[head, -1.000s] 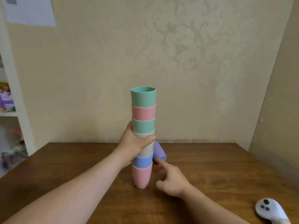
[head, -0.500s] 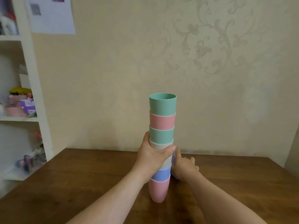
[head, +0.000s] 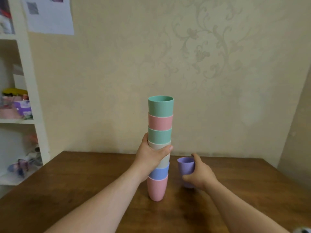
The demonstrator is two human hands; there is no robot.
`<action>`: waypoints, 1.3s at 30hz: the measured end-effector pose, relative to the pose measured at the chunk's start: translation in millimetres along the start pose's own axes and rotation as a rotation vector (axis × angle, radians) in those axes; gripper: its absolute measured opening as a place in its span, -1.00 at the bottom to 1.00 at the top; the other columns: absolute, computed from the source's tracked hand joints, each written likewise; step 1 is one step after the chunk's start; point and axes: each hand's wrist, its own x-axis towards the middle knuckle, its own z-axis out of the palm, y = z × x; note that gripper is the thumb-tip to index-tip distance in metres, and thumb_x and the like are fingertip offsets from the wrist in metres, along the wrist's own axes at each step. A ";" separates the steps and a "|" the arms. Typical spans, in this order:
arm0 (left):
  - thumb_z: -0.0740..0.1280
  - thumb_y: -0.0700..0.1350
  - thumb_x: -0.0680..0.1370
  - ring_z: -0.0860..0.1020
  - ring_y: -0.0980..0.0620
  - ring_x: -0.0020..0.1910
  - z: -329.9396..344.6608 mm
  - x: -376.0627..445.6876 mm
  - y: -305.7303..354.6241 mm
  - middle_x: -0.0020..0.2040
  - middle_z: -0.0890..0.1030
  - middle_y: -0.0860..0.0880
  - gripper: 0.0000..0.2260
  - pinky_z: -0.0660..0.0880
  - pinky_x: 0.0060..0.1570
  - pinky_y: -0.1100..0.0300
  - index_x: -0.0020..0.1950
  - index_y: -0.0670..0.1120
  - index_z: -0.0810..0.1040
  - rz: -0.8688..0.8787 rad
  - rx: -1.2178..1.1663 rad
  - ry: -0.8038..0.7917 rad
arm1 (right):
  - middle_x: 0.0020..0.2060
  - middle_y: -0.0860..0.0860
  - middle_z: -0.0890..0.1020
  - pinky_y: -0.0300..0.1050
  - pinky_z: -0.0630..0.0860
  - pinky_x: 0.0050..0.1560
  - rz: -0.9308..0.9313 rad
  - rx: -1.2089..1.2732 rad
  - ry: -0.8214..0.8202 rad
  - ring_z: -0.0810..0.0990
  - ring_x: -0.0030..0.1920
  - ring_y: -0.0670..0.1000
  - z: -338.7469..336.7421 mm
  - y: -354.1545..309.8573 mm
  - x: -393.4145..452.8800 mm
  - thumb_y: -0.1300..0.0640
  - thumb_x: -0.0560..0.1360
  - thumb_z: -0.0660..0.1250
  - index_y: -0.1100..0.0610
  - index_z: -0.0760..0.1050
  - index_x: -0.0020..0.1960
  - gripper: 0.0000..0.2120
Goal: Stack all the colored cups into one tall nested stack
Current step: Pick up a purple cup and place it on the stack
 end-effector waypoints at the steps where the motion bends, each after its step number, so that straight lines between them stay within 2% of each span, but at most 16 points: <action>1: 0.71 -0.13 0.43 0.79 0.01 0.07 0.5 -1.5 2.1 0.11 0.80 0.03 -0.44 0.73 0.14 -0.04 0.35 0.05 0.55 -0.005 -0.002 -0.007 | 0.47 0.01 0.56 -0.04 0.55 0.21 0.015 0.108 0.015 0.60 0.37 0.12 6.2 6.7 -8.5 0.02 0.32 0.59 -0.02 0.13 0.71 0.07; 4: 0.70 -0.13 0.45 0.79 0.00 0.08 -0.9 -6.3 7.4 0.15 0.80 0.01 -0.43 0.73 0.10 0.03 0.37 0.04 0.54 -0.018 -0.012 -0.034 | 0.36 0.02 0.60 -0.02 0.56 0.17 0.068 0.368 0.067 0.60 0.24 0.10 19.1 20.4 -31.1 0.14 0.33 0.64 0.03 0.24 0.65 -0.01; 7: 0.71 -0.10 0.43 0.79 0.01 0.11 -7.1 -9.2 17.5 0.19 0.78 0.02 -0.30 0.72 0.06 0.09 0.48 0.05 0.46 -0.025 -0.003 -0.073 | 0.17 0.00 0.64 0.17 0.68 0.15 0.109 0.533 0.146 0.65 0.11 0.11 6.5 16.1 -32.3 0.21 0.33 0.64 0.04 0.37 0.50 -0.18; 9: 0.71 -0.07 0.43 0.77 0.04 0.13 -11.9 -10.4 29.2 0.23 0.75 0.06 -0.19 0.70 0.10 0.07 0.55 0.14 0.34 -0.013 0.004 -0.093 | 0.08 0.04 0.63 0.17 0.72 0.00 0.085 0.658 0.199 0.67 0.01 0.11 -19.5 1.2 -25.0 0.25 0.35 0.64 0.10 0.40 0.43 -0.27; 12: 0.71 0.06 0.41 0.71 0.12 0.20 -13.9 -6.0 55.1 0.30 0.68 0.12 -0.01 0.63 0.20 0.03 0.65 0.28 0.15 0.054 0.025 -0.072 | 0.17 0.16 0.65 0.00 0.63 -0.19 0.006 0.920 0.232 0.67 -0.09 0.11 -76.5 -41.3 -16.7 0.24 0.42 0.61 0.10 0.38 0.36 -0.38; 15: 0.66 0.30 0.24 0.70 0.03 0.26 -6.2 1.2 81.9 0.36 0.67 0.08 0.12 0.63 0.29 -0.05 0.67 0.33 0.10 0.122 0.061 0.013 | 0.23 0.03 0.60 -0.04 0.57 -0.17 -0.147 1.036 0.278 0.65 -0.03 0.06 -134.9 -103.4 -21.0 0.13 0.43 0.62 -0.03 0.28 0.49 -0.24; 18: 0.65 0.29 0.26 0.72 -0.02 0.18 5.0 6.5 99.7 0.26 0.70 0.10 0.00 0.67 0.22 -0.06 0.59 0.32 0.20 0.129 0.112 0.069 | 0.22 -0.07 0.57 -0.03 0.57 -0.08 -0.357 1.025 0.333 0.64 0.03 -0.02 -174.8 -162.9 -38.5 0.03 0.42 0.65 -0.10 0.16 0.62 -0.06; 21: 0.63 0.12 0.42 0.72 0.00 0.05 11.0 7.4 104.4 0.14 0.72 0.08 -0.23 0.68 0.06 0.01 0.53 0.20 0.31 0.117 0.154 0.052 | 0.19 -0.05 0.56 -0.13 0.54 -0.10 -0.503 0.892 0.266 0.60 0.02 -0.07 -181.1 -204.4 -56.2 0.00 0.48 0.63 -0.01 0.20 0.61 -0.14; 23: 0.60 0.04 0.49 0.72 0.04 0.02 10.3 8.5 102.9 0.10 0.71 0.10 -0.32 0.65 -0.03 0.06 0.52 0.17 0.33 0.127 0.145 0.052 | 0.17 -0.05 0.54 -0.13 0.59 -0.04 -0.535 0.804 0.189 0.61 0.06 -0.05 -171.5 -216.3 -60.6 0.03 0.50 0.62 0.01 0.23 0.60 -0.18; 26: 0.57 0.04 0.46 0.75 0.02 -0.01 8.4 12.1 102.2 0.05 0.74 0.12 -0.39 0.73 0.05 -0.12 0.43 0.23 0.39 0.129 0.148 0.074 | 0.27 -0.03 0.54 -0.02 0.61 0.15 -0.545 0.693 0.089 0.61 0.24 0.09 -145.7 -213.7 -57.0 0.11 0.47 0.64 -0.04 0.25 0.60 -0.16; 30: 0.58 0.17 0.35 0.79 0.04 -0.08 8.9 11.5 103.2 -0.04 0.78 0.12 -0.44 0.76 0.04 -0.15 0.28 0.31 0.44 0.097 0.117 0.086 | 0.23 -0.07 0.58 -0.06 0.60 0.13 -0.491 0.791 0.028 0.63 0.20 0.05 -120.9 -203.8 -50.8 0.10 0.49 0.62 -0.08 0.26 0.58 -0.20; 34: 0.63 0.15 0.35 0.77 0.10 -0.06 8.7 7.9 97.2 0.01 0.76 0.16 -0.33 0.76 0.04 -0.10 0.37 0.33 0.40 0.108 0.139 0.114 | 0.24 -0.03 0.61 -0.05 0.62 0.08 -0.490 0.839 -0.019 0.67 0.19 0.08 -116.0 -201.9 -49.9 0.16 0.48 0.60 -0.11 0.29 0.53 -0.24; 37: 0.69 0.04 0.37 0.67 0.21 0.07 5.4 0.2 71.8 0.14 0.64 0.29 -0.04 0.66 0.06 0.07 0.58 0.34 0.17 0.121 0.190 0.047 | 0.24 0.02 0.63 0.01 0.68 0.09 -0.499 0.857 -0.018 0.70 0.19 0.12 -113.5 -201.7 -45.5 0.20 0.48 0.59 -0.10 0.30 0.52 -0.25; 39: 0.68 0.00 0.36 0.66 0.21 0.09 3.5 -7.6 48.6 0.17 0.63 0.28 0.03 0.64 0.05 0.08 0.62 0.33 0.10 0.061 0.215 0.040 | 0.24 0.03 0.64 -0.02 0.69 0.03 -0.514 0.865 -0.020 0.71 0.14 0.09 -110.0 -200.8 -40.7 0.18 0.49 0.59 -0.10 0.31 0.52 -0.27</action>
